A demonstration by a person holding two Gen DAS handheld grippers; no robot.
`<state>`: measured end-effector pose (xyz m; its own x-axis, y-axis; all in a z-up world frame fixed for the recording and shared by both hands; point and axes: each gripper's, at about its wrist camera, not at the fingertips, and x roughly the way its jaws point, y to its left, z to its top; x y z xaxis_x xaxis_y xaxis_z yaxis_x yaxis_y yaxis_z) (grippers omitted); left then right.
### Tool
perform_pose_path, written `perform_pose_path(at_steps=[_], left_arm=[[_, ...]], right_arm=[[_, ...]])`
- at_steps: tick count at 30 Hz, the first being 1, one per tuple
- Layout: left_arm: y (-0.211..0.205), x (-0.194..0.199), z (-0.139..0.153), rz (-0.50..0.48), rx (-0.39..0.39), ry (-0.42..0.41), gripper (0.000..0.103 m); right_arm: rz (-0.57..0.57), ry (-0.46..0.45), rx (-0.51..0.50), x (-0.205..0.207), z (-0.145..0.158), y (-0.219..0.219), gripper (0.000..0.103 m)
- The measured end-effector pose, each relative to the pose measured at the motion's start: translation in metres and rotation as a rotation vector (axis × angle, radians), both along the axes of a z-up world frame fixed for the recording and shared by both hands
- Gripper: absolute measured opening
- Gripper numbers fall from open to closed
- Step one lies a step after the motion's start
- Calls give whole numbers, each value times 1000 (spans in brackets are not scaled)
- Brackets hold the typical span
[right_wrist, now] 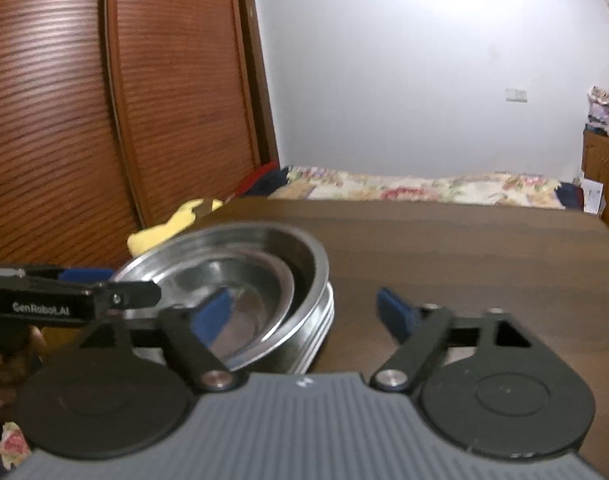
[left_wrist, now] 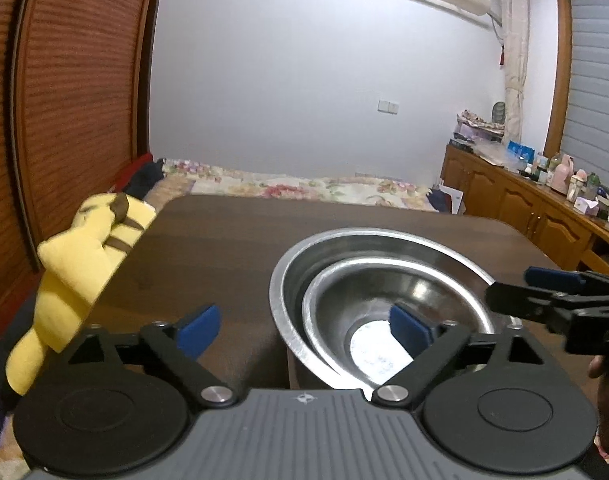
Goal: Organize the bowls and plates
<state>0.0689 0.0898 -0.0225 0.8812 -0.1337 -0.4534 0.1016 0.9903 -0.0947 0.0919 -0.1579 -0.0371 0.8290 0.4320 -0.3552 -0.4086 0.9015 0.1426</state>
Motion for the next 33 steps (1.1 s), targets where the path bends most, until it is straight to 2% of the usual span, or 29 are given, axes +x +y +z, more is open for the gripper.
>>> perform_pose_path(at_steps=[2, 5, 12, 18, 23, 33], left_arm=[[-2, -3, 5, 4, 9, -21, 102], [-7, -6, 12, -7, 14, -33, 103], [-23, -12, 21, -12, 46, -35, 103], [-38, -16, 24, 29, 120, -50, 103], [-40, -22, 28, 23, 91, -63, 103], [-53, -38, 32, 47, 128, -82, 103]], right_arm=[[-5, -15, 13, -4, 6, -5, 94], [-18, -39, 15, -10, 14, -9, 103], [-107, -69, -13, -25, 24, -17, 103], [-183, -95, -59, -37, 28, -22, 103], [-220, -95, -63, -43, 32, -27, 103], [-288, -84, -88, -56, 23, -32, 103]])
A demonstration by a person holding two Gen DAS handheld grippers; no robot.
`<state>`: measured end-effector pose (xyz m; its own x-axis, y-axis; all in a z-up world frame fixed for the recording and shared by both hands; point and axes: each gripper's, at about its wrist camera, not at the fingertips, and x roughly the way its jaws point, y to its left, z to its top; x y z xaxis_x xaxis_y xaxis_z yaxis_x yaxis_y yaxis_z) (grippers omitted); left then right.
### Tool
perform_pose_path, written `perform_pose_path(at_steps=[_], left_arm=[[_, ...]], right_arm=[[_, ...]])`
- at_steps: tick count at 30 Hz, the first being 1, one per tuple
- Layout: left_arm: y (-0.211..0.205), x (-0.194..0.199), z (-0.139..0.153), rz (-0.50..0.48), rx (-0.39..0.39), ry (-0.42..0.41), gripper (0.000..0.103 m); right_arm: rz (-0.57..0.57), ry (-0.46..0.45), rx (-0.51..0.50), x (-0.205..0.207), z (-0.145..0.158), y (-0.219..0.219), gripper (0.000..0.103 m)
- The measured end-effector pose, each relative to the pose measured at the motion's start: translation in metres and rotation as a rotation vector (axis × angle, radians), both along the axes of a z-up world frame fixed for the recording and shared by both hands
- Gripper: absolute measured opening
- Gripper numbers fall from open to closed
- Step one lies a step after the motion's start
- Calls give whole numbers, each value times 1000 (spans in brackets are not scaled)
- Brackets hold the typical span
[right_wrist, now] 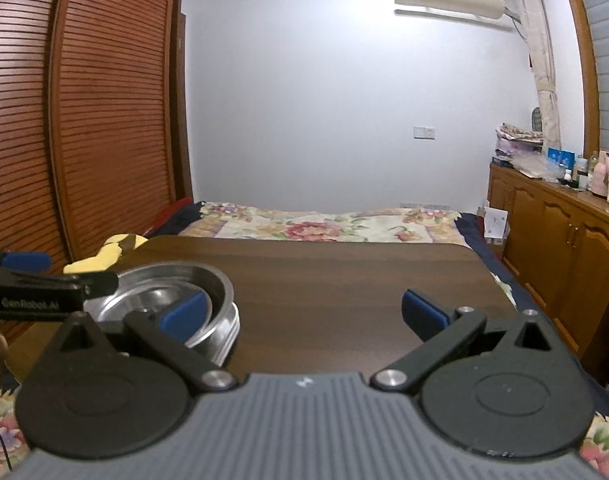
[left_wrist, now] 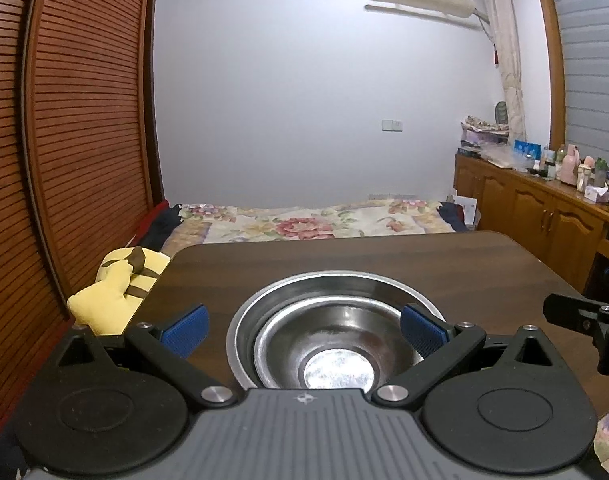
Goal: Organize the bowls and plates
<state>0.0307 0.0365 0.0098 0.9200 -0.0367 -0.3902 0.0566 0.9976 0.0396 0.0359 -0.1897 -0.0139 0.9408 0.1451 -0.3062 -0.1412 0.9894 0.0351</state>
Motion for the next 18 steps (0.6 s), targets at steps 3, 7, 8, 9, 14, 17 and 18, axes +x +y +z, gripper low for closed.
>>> perform_pose_path(at_steps=[3, 7, 8, 9, 14, 17, 18], left_arm=[[-6, -6, -3, -4, 5, 8, 103], [-12, -14, -9, 1, 10, 14, 103], [-13, -14, -11, 2, 8, 17, 103], [-14, -15, -12, 0, 8, 19, 103], [-22, -16, -21, -10, 29, 32, 103], [-21, -17, -28, -3, 34, 43, 103], [-21, -17, -29, -2, 32, 48, 103]], right_arm=[[-4, 8, 3, -3, -3, -2, 103], [-10, 22, -1, -5, -8, -4, 103], [-11, 27, 3, -5, -10, -5, 103], [-11, 29, 5, -6, -11, -7, 103], [-26, 42, 9, -5, -18, -11, 103], [-38, 53, 4, -5, -24, -12, 103], [-39, 57, 6, -5, -26, -14, 103]])
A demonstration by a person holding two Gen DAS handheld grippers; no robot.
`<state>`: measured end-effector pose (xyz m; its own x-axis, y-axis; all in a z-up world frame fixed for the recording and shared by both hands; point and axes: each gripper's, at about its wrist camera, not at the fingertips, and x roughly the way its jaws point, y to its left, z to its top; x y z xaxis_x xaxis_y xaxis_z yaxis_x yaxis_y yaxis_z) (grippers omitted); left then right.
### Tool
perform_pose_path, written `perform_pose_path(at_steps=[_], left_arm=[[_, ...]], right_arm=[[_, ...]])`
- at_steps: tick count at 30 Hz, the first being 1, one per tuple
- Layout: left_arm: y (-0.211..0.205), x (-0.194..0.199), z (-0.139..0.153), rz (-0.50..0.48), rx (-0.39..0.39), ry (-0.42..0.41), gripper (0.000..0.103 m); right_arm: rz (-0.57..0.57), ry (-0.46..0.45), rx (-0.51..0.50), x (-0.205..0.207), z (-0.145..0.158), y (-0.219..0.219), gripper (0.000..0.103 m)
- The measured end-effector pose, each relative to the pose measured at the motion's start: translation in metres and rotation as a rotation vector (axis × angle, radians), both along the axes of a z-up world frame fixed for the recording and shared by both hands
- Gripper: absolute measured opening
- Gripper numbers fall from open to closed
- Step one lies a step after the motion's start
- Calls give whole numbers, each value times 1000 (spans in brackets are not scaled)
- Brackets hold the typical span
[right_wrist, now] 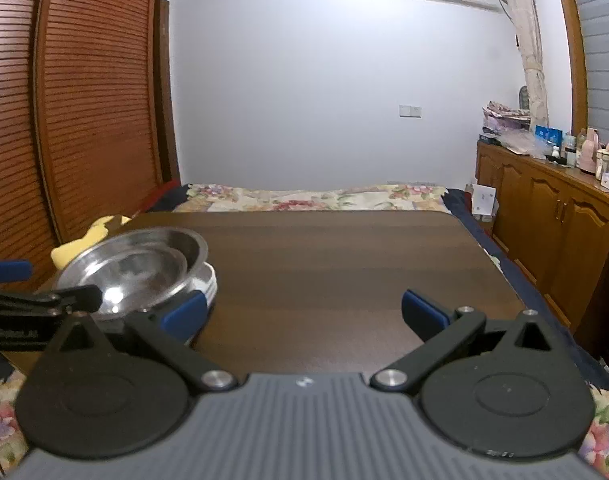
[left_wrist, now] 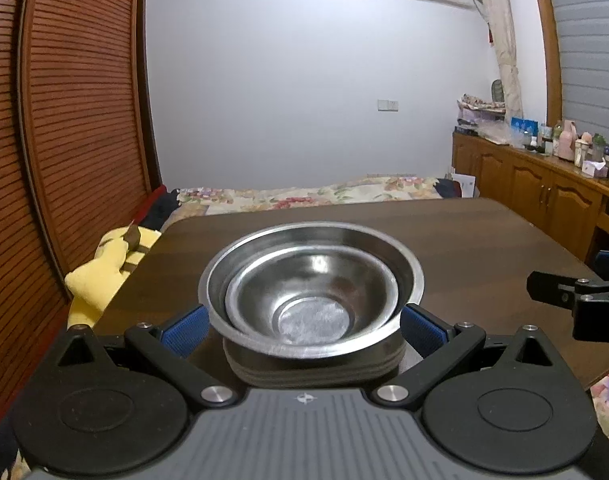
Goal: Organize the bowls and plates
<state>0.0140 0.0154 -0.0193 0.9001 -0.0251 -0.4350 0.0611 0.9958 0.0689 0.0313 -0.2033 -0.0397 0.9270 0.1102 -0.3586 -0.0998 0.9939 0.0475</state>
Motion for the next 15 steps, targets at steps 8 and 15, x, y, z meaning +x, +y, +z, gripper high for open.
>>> perform_pose_path(at_steps=[8, 15], left_arm=[[1, -3, -13, 9, -1, 31, 103], [1, -3, -14, 11, -8, 40, 103]], right_arm=[[-4, 35, 15, 3, -11, -2, 103], [-4, 41, 10, 2, -13, -1, 103]])
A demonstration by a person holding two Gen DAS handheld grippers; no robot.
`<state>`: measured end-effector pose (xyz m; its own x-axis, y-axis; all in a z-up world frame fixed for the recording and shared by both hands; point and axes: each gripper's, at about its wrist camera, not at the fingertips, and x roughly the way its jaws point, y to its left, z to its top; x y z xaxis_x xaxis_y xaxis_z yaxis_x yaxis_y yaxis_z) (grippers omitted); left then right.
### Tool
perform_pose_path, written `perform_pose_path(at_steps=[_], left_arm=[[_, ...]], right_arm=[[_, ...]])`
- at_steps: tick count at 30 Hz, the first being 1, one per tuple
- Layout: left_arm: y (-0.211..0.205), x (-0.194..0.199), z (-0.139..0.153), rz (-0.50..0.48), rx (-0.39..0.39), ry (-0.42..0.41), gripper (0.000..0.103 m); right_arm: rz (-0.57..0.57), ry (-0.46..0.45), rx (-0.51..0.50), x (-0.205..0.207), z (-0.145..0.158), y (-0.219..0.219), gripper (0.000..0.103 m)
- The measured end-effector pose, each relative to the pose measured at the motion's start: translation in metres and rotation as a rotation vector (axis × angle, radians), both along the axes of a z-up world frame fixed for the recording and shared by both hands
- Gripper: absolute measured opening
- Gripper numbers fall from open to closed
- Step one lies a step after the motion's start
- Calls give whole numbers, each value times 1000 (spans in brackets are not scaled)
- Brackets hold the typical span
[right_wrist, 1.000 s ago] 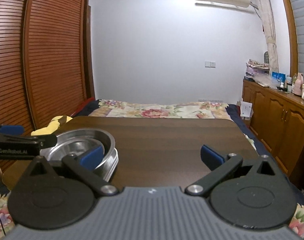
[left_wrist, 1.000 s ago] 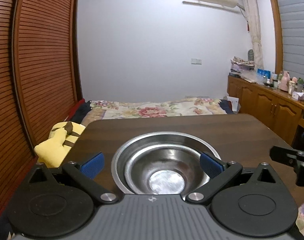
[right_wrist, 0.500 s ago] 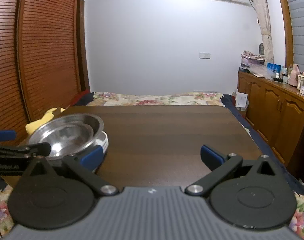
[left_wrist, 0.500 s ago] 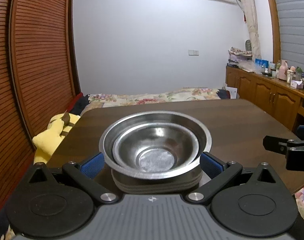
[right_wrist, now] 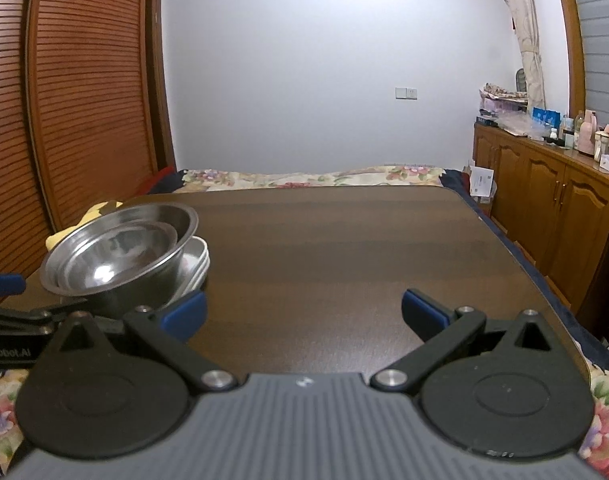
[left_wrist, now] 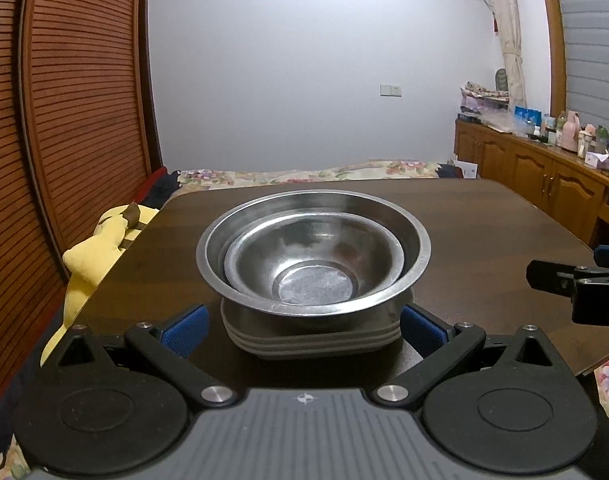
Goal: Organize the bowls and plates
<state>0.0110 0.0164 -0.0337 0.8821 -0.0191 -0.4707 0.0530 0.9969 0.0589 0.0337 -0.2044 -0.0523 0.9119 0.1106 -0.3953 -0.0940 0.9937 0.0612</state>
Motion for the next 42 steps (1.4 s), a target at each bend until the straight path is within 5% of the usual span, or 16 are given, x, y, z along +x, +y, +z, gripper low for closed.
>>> perform_pose_path(at_steps=[42], left_arm=[[8, 2, 4, 24, -20, -9, 103]], right_arm=[[-8, 1, 6, 3, -1, -5, 103]])
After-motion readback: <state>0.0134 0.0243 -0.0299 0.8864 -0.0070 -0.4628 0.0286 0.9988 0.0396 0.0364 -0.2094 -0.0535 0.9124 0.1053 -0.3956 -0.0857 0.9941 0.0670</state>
